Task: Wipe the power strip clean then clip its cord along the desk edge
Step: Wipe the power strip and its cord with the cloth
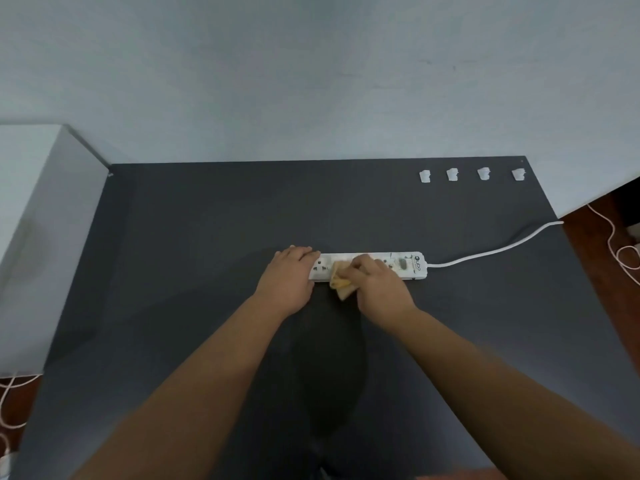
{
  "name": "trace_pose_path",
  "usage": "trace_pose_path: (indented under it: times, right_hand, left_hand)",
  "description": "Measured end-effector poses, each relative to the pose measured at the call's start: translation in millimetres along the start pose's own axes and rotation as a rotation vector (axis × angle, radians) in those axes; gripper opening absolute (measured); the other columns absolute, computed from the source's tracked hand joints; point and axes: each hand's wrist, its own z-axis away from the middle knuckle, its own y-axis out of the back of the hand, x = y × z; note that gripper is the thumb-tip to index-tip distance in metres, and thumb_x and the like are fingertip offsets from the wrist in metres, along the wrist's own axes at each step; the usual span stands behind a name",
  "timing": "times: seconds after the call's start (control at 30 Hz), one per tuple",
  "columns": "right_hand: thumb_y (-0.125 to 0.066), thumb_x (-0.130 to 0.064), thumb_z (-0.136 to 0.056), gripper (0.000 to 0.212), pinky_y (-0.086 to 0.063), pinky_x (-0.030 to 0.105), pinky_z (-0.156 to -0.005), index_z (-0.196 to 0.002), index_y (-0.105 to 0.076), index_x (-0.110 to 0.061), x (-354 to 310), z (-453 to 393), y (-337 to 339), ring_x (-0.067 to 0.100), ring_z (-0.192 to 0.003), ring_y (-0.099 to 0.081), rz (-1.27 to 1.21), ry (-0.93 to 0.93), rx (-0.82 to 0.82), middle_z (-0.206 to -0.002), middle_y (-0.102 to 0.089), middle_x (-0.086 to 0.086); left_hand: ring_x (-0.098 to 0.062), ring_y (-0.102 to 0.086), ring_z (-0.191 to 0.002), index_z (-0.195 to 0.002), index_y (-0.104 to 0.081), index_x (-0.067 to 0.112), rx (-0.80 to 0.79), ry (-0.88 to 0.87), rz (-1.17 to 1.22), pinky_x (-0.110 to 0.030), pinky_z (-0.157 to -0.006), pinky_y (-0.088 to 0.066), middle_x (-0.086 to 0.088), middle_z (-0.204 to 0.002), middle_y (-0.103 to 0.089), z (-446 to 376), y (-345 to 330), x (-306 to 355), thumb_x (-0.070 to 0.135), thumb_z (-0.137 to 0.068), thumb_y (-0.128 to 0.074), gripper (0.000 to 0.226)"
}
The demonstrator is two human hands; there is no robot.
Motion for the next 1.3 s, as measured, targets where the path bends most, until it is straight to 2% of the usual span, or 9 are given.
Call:
trace_pose_path:
  times: [0.1, 0.2, 0.27, 0.43, 0.6, 0.8, 0.97, 1.17, 1.3]
  right_hand:
    - [-0.051, 0.001, -0.074, 0.043, -0.051, 0.036, -0.067, -0.108, -0.068, -0.019, 4.9, 12.2, 6.8, 0.032, -0.083, -0.058, -0.067, 0.079, 0.034, -0.103, -0.062, 0.009]
    - [-0.05, 0.004, -0.073, 0.046, -0.051, 0.038, -0.067, -0.109, -0.068, -0.017, 21.7, 3.5, 10.1, 0.034, -0.085, -0.059, -0.094, -0.142, 0.223, -0.102, -0.06, 0.013]
    - [-0.051, 0.004, -0.076, 0.048, -0.052, 0.038, -0.066, -0.115, -0.063, -0.02, 19.3, 0.4, 8.2, 0.034, -0.09, -0.056, -0.058, -0.247, 0.164, -0.109, -0.055, 0.013]
    - [-0.054, -0.003, -0.078, 0.044, -0.049, 0.034, -0.064, -0.117, -0.061, -0.023, -5.0, 20.3, -5.6, 0.03, -0.093, -0.057, -0.06, 0.1, -0.073, -0.116, -0.054, 0.01]
    - [-0.05, 0.002, -0.074, 0.045, -0.053, 0.036, -0.06, -0.109, -0.065, -0.022, 20.5, 15.7, 0.2, 0.032, -0.086, -0.058, -0.146, -0.205, 0.283, -0.108, -0.057, 0.012]
    - [-0.056, 0.001, -0.076, 0.047, -0.053, 0.036, -0.063, -0.114, -0.065, -0.024, 5.4, 18.1, -5.0, 0.029, -0.09, -0.059, -0.106, 0.076, 0.031, -0.11, -0.057, 0.009]
    - [-0.056, 0.009, -0.072, 0.049, -0.054, 0.039, -0.065, -0.11, -0.067, -0.02, 32.0, 15.7, 7.9, 0.03, -0.091, -0.057, -0.141, -0.319, 0.373, -0.112, -0.057, 0.012]
    - [-0.052, 0.002, -0.078, 0.045, -0.055, 0.042, -0.07, -0.114, -0.066, -0.021, 24.2, 25.5, 6.0, 0.029, -0.097, -0.056, -0.163, -0.14, 0.098, -0.111, -0.056, 0.009]
    - [-0.05, 0.0, -0.081, 0.043, -0.054, 0.04, -0.073, -0.117, -0.064, -0.018, 40.0, 18.2, 19.6, 0.025, -0.096, -0.056, -0.242, -0.319, 0.29, -0.11, -0.055, 0.006]
  left_hand:
    - [-0.024, -0.029, -0.141, -0.146, -0.033, 0.023, 0.018, 0.028, 0.036, -0.04, -0.118, -0.023, 0.0, -0.153, -0.034, 1.3, -2.6, -0.2, 0.018, -0.091, -0.055, 0.059]
    - [-0.024, -0.028, -0.141, -0.146, -0.034, 0.024, 0.03, 0.047, 0.093, -0.038, -0.116, -0.028, 0.003, -0.152, -0.034, 0.8, -5.4, -0.2, 0.012, -0.09, -0.054, 0.06]
    - [-0.023, -0.026, -0.141, -0.146, -0.035, 0.023, 0.034, 0.058, 0.128, -0.038, -0.115, -0.029, 0.003, -0.152, -0.034, 0.9, -7.8, -0.3, 0.01, -0.09, -0.054, 0.06]
    - [-0.023, -0.023, -0.143, -0.147, -0.033, 0.024, 0.043, 0.052, 0.151, -0.036, -0.118, -0.022, 0.004, -0.154, -0.032, 2.9, -10.7, -5.6, 0.01, -0.092, -0.055, 0.061]
    - [-0.025, -0.022, -0.143, -0.147, -0.033, 0.022, 0.063, 0.018, 0.134, -0.034, -0.118, -0.019, 0.002, -0.155, -0.032, 5.8, -15.0, -8.1, 0.007, -0.092, -0.053, 0.061]
    - [-0.025, -0.023, -0.143, -0.147, -0.034, 0.022, 0.059, 0.016, 0.126, -0.038, -0.118, -0.023, 0.002, -0.154, -0.032, 4.1, -16.1, -9.9, 0.008, -0.092, -0.053, 0.06]
    - [-0.024, -0.023, -0.143, -0.147, -0.034, 0.023, 0.036, 0.015, 0.128, -0.038, -0.117, -0.025, 0.002, -0.153, -0.033, 5.1, -14.9, -8.3, 0.017, -0.091, -0.053, 0.06]
    - [-0.024, -0.024, -0.141, -0.144, -0.038, 0.027, 0.063, 0.086, 0.151, -0.039, -0.115, -0.027, 0.001, -0.15, -0.036, 3.7, -11.3, 4.7, 0.034, -0.094, -0.051, 0.053]
    - [-0.031, -0.019, -0.143, -0.147, -0.033, 0.026, 0.054, 0.097, 0.009, -0.046, -0.118, -0.021, -0.003, -0.154, -0.03, 2.2, -14.3, 14.7, 0.04, -0.094, -0.049, 0.057]
